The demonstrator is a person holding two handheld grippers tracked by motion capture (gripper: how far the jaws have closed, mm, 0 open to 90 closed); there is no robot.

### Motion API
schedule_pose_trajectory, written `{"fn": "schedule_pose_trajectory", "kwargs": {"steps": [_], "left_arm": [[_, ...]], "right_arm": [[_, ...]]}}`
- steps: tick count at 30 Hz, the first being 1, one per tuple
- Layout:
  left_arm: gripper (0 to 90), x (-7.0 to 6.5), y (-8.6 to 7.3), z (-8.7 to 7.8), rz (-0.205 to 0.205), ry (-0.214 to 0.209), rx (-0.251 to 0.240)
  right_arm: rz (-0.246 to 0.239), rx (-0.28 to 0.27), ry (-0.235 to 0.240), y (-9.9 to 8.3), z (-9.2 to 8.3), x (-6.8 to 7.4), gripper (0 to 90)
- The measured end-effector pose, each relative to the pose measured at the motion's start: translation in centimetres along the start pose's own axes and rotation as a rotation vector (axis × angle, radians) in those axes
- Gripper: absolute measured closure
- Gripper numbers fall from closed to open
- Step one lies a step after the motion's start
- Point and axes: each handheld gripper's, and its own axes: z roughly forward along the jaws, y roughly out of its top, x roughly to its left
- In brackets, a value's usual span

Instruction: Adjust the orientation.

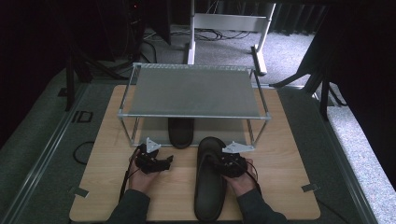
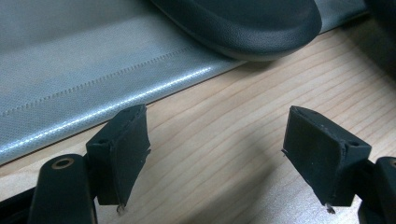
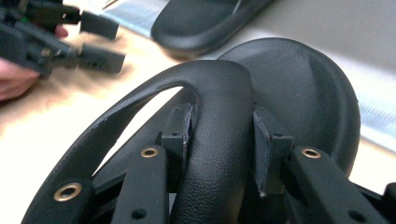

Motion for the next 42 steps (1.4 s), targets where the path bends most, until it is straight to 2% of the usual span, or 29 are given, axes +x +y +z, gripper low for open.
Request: {"fn": "schedule_pose_trajectory", "kwargs": {"steps": [3, 5, 12, 16, 19, 25, 28, 35, 39, 42], "left_arm": [[22.8, 0.0, 0.0, 0.0, 0.000, 0.000, 0.000], [22.9, 0.0, 0.0, 0.0, 0.001, 0.000, 0.000], [22.9, 0.0, 0.0, 0.0, 0.001, -0.003, -0.001], [22.9, -0.1, 0.0, 0.0, 0.004, -0.004, 0.000], [22.9, -0.1, 0.0, -0.1, 0.004, -0.004, -0.001], [23.2, -0.2, 0.0, 0.0, 0.006, -0.006, -0.001], [23.2, -0.2, 0.0, 0.0, 0.004, -0.008, -0.001], [23.2, -0.2, 0.0, 0.0, 0.007, -0.007, -0.001], [23.1, -0.3, 0.0, 0.0, 0.008, -0.008, -0.001], [23.1, -0.3, 0.0, 0.1, 0.010, -0.006, 0.000]], "right_arm": [[-0.014, -0.015, -0.004, 0.6, 0.2, -0.3, 63.1], [-0.030, -0.026, -0.007, 1.4, 0.9, -0.9, 63.5], [-0.009, -0.050, -0.012, 2.7, 3.0, -3.0, 63.8], [-0.035, -0.059, -0.025, 3.4, 3.9, -3.6, 64.0], [-0.037, -0.061, -0.033, 3.4, 4.4, -4.1, 64.2], [-0.034, -0.027, -0.056, 2.8, 5.4, -4.6, 65.1], [-0.029, -0.031, -0.044, 2.7, 5.5, -4.8, 64.2], [-0.045, -0.023, -0.075, 2.2, 4.7, -4.3, 40.3], [-0.042, -0.028, -0.073, 1.3, 3.3, -3.5, 31.4], [-0.064, -0.031, -0.065, 0.5, 2.1, -2.4, 28.2]]}}
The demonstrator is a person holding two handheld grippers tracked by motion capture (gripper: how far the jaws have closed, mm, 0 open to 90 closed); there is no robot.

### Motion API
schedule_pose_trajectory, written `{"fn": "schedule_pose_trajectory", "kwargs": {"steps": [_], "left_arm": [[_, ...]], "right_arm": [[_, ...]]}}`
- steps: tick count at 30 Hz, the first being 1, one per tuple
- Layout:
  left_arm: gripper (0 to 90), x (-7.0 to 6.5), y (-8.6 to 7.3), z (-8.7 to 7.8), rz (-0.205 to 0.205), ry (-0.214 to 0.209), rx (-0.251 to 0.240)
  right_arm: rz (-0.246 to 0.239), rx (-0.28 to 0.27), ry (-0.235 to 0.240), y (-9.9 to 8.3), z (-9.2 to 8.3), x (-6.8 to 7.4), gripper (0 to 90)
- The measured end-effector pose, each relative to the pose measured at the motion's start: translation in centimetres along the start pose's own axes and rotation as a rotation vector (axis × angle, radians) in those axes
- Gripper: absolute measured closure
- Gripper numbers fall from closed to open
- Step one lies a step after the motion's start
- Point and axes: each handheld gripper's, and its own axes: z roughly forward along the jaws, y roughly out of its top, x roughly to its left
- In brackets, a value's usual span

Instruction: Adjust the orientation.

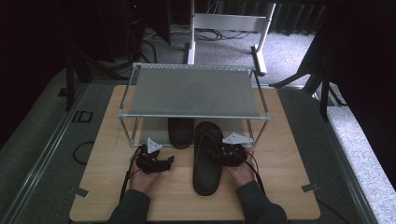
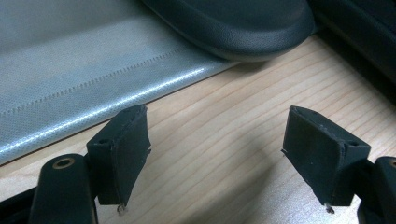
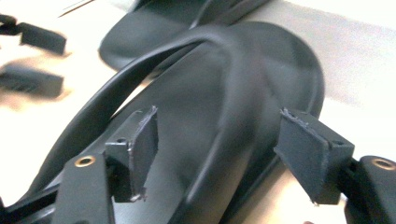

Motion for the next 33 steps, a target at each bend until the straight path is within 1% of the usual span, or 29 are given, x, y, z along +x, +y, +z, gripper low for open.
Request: {"fn": "schedule_pose_trajectory", "kwargs": {"steps": [4, 7, 8, 10, 11, 14, 16, 19, 21, 24, 25, 26, 27, 29, 33], "left_arm": [[23.1, 0.1, 0.1, 0.1, 0.000, 0.007, -0.002], [23.2, 0.4, 0.4, 0.1, -0.003, 0.013, -0.011], [24.6, 0.5, 0.4, 0.1, -0.004, 0.015, -0.017], [25.3, 0.7, 0.6, 0.2, -0.005, 0.021, -0.019], [25.5, 0.8, 0.7, 0.2, -0.006, 0.023, -0.021], [25.9, 1.2, 1.0, 0.4, -0.010, 0.036, -0.025], [26.2, 1.5, 1.3, 0.6, -0.020, 0.040, -0.032], [28.7, 1.8, 1.8, 1.2, -0.024, 0.051, -0.035], [30.0, 2.0, 2.0, 1.6, -0.026, 0.058, -0.038], [32.5, 2.2, 2.3, 2.1, -0.029, 0.056, -0.038], [32.6, 2.4, 2.3, 2.1, -0.036, 0.051, -0.043], [32.9, 2.6, 2.3, 2.2, -0.044, 0.059, -0.042], [34.5, 2.7, 2.2, 2.3, -0.050, 0.058, -0.042], [34.7, 2.9, 2.1, 2.4, -0.052, 0.057, -0.042], [34.3, 3.0, 2.2, 2.4, -0.039, 0.053, -0.029]], "right_arm": [[-0.041, 0.005, 0.017, -1.0, -1.9, 1.7, 25.0], [-0.056, 0.002, 0.044, -1.9, -3.3, 2.9, 24.4], [-0.064, 0.003, 0.045, -2.3, -3.8, 3.4, 24.3], [-0.073, 0.009, 0.065, -3.2, -4.5, 4.2, 23.1], [-0.079, 0.014, 0.061, -3.6, -4.9, 4.6, 22.3], [-0.065, 0.018, 0.072, -4.7, -5.8, 5.3, 20.7], [-0.053, 0.024, 0.095, -5.3, -6.2, 5.8, 20.2], [-0.076, 0.048, 0.094, -6.1, -6.2, 6.6, 18.0], [-0.086, 0.064, 0.083, -6.6, -6.0, 7.0, 17.1], [-0.080, 0.080, 0.074, -6.8, -5.7, 7.0, 15.6], [-0.077, 0.084, 0.070, -6.9, -5.6, 6.9, 15.3], [-0.078, 0.086, 0.066, -6.9, -5.5, 6.8, 14.7], [-0.075, 0.085, 0.066, -6.9, -5.4, 6.8, 15.0], [-0.077, 0.083, 0.071, -6.9, -5.4, 6.8, 14.9], [-0.086, 0.091, 0.074, -6.9, -5.2, 7.2, 13.8]]}}
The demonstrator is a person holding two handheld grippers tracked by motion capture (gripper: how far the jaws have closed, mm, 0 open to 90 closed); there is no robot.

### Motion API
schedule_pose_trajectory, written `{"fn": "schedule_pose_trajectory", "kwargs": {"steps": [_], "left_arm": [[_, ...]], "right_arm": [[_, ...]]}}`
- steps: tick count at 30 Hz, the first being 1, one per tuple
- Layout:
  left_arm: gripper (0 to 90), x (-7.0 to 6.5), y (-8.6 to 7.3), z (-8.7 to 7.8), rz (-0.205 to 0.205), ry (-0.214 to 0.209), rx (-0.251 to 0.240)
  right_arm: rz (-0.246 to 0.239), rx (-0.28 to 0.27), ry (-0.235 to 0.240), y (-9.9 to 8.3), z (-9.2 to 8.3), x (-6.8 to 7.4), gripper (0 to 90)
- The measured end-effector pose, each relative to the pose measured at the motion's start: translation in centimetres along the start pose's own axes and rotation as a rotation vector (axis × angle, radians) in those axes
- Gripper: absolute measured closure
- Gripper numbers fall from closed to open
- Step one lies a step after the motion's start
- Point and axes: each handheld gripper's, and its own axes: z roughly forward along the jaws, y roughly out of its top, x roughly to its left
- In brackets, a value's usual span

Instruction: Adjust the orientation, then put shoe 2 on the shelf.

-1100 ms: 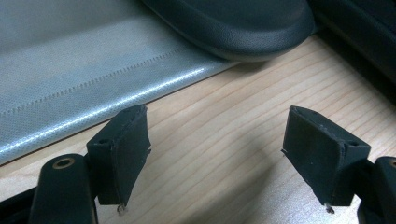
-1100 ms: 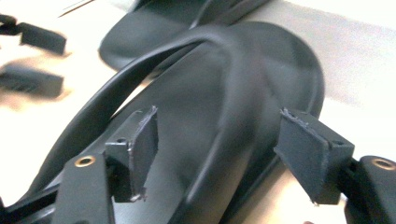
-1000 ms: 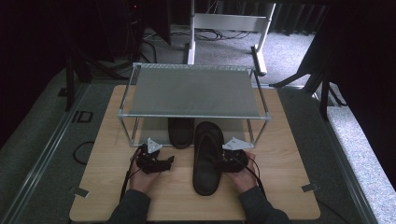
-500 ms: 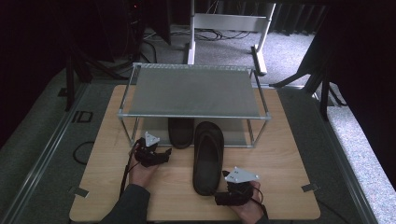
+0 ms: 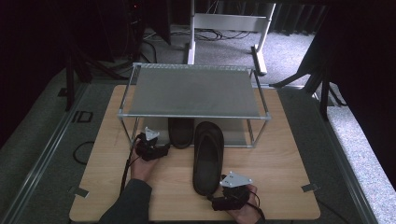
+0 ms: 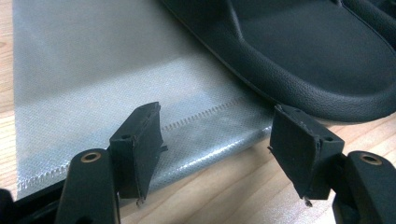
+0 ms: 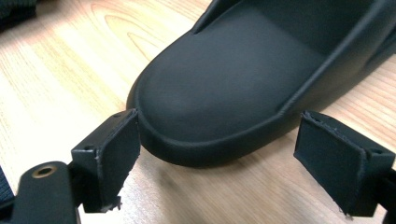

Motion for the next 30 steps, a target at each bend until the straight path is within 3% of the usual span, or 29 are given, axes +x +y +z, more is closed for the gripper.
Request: {"fn": "schedule_pose_trajectory", "kwargs": {"steps": [3, 8, 17, 30], "left_arm": [[34.4, 0.1, 0.0, 0.1, 0.018, -0.006, 0.013], [34.6, -0.5, 0.0, 0.2, 0.064, 0.034, 0.030], [34.8, -0.3, 0.0, 0.2, 0.038, 0.018, 0.022], [34.8, -0.3, 0.0, 0.2, 0.043, 0.024, 0.027]], "right_arm": [[-0.014, 0.020, -0.004, 0.0, 0.4, 0.2, 13.7], [-0.012, 0.031, 0.000, 0.0, 0.8, 0.1, 12.3], [-0.050, 0.043, -0.025, -0.1, 0.9, 0.7, 13.3], [-0.036, 0.032, -0.059, 0.4, 1.4, -0.5, 16.2]]}}
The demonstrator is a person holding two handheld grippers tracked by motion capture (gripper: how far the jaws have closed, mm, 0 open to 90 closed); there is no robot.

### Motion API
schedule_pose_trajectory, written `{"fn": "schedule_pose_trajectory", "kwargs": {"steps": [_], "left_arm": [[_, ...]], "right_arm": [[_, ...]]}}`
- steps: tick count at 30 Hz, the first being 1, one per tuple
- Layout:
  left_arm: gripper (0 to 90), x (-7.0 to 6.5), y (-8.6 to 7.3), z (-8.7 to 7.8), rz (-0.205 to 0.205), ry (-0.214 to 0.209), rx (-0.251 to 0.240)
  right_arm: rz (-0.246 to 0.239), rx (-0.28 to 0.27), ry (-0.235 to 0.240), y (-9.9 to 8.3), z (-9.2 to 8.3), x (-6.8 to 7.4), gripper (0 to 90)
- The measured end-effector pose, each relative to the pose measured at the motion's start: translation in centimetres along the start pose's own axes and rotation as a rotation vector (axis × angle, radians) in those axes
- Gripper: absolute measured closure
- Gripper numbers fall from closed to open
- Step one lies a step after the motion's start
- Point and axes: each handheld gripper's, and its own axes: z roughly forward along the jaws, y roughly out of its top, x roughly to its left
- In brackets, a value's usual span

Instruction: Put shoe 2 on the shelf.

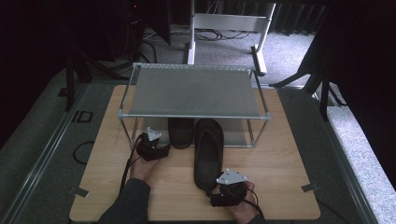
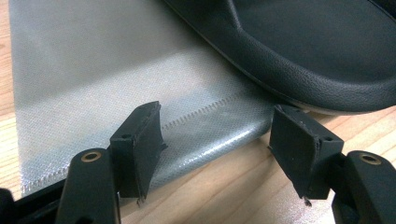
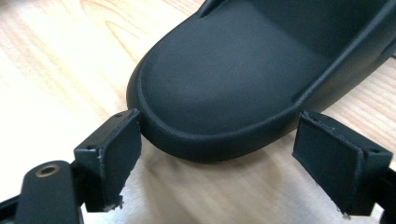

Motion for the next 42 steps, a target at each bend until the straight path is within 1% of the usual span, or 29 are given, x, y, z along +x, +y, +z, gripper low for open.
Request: {"fn": "schedule_pose_trajectory", "kwargs": {"steps": [2, 3, 4, 6, 7, 9, 13, 14, 18, 21, 25, 26, 31, 32, 34, 38, 42], "left_arm": [[34.8, 0.0, 0.0, 0.0, 0.000, 0.000, 0.000], [34.8, 0.0, 0.0, 0.0, 0.000, 0.000, 0.000], [34.8, 0.0, 0.0, 0.0, -0.001, -0.001, 0.000], [34.7, 0.0, 0.0, 0.0, -0.001, -0.001, 0.000], [34.8, 0.0, 0.0, 0.0, 0.000, 0.000, 0.000], [34.8, 0.0, 0.0, 0.0, 0.002, 0.000, 0.001], [34.8, 0.0, 0.0, 0.0, 0.007, 0.001, 0.003], [34.8, -0.1, 0.0, 0.0, 0.010, 0.003, 0.006], [34.8, -0.1, 0.0, 0.0, 0.011, 0.006, 0.008], [34.9, -0.1, 0.0, 0.0, 0.012, 0.006, 0.009], [34.8, -0.2, 0.0, 0.1, 0.013, 0.007, 0.009], [34.8, -0.2, 0.0, 0.1, 0.013, 0.007, 0.009], [34.9, -0.1, 0.0, 0.1, 0.014, 0.005, 0.011], [34.9, -0.1, 0.0, 0.1, 0.015, 0.005, 0.011], [34.9, -0.1, 0.0, 0.1, 0.016, 0.005, 0.011], [34.9, -0.1, 0.0, 0.1, 0.016, 0.005, 0.012], [34.9, -0.1, 0.0, 0.1, 0.015, 0.004, 0.012]], "right_arm": [[-0.002, -0.002, -0.002, 0.1, 0.1, -0.1, 16.9], [0.005, -0.003, -0.005, 0.2, 0.1, -0.3, 17.8], [-0.002, -0.005, -0.007, 0.5, 0.3, -0.6, 19.1], [-0.003, -0.006, -0.008, 0.6, 0.5, -0.7, 19.9], [-0.007, -0.008, -0.006, 0.9, 0.7, -1.0, 22.0], [-0.007, -0.008, -0.010, 1.0, 0.8, -1.1, 22.4], [-0.013, -0.014, -0.022, 1.5, 1.4, -1.7, 23.9], [-0.007, -0.012, -0.024, 1.6, 1.6, -1.8, 23.9], [-0.018, -0.023, -0.034, 2.2, 1.9, -2.3, 26.4], [-0.020, -0.027, -0.031, 2.7, 2.1, -2.8, 28.4], [0.004, -0.057, -0.041, 3.6, 2.3, -3.5, 33.5], [0.013, -0.063, -0.042, 4.0, 2.6, -4.0, 34.4], [0.035, -0.073, -0.042, 4.7, 3.2, -4.7, 35.1], [0.029, -0.076, -0.045, 4.9, 3.5, -4.8, 35.2], [0.030, -0.082, -0.049, 5.0, 3.8, -5.0, 35.8], [0.036, -0.083, -0.051, 5.4, 4.2, -5.4, 36.4], [0.028, -0.091, -0.056, 5.7, 4.6, -5.8, 36.8]]}}
